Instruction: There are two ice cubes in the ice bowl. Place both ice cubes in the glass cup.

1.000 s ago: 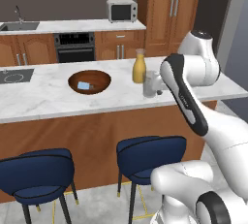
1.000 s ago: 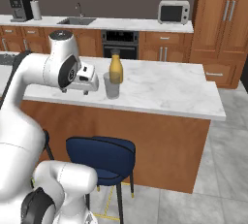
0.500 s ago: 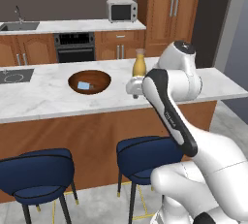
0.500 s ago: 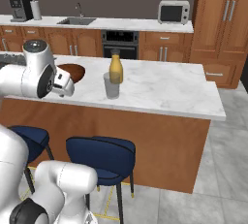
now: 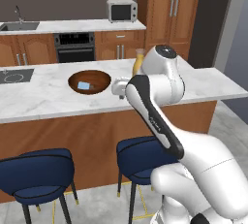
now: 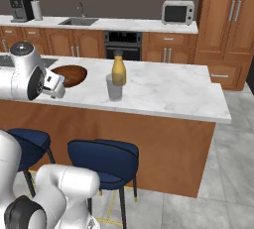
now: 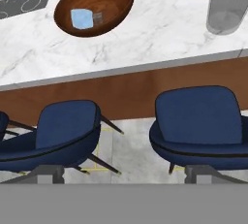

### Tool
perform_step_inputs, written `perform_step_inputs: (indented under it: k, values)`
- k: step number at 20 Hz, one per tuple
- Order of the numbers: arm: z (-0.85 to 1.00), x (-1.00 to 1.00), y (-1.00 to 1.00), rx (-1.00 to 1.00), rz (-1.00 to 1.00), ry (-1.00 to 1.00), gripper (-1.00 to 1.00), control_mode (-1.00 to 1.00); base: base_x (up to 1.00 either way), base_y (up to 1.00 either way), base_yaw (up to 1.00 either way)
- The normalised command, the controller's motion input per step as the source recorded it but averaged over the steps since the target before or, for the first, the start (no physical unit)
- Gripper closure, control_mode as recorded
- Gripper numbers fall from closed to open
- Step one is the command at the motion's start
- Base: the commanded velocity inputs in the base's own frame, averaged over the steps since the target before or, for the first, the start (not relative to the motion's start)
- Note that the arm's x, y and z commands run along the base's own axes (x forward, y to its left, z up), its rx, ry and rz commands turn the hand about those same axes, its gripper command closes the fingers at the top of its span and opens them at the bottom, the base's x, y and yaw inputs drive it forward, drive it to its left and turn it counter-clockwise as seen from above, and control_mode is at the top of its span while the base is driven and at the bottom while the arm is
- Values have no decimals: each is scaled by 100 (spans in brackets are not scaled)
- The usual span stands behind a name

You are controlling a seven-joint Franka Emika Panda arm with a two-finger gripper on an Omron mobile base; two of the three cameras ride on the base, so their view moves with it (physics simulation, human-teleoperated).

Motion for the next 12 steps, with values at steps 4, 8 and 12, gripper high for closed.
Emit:
perform_step_inputs:
  k: [4, 8, 12]
  values:
    - [0, 0, 0, 0, 0, 0, -100, -100, 0, 0, 0]
    - [-1, 7, 51, -2, 0, 0, -100, -100, 0, 0, 0]
    - [0, 36, 84, -1, -1, 0, -100, -100, 0, 0, 0]
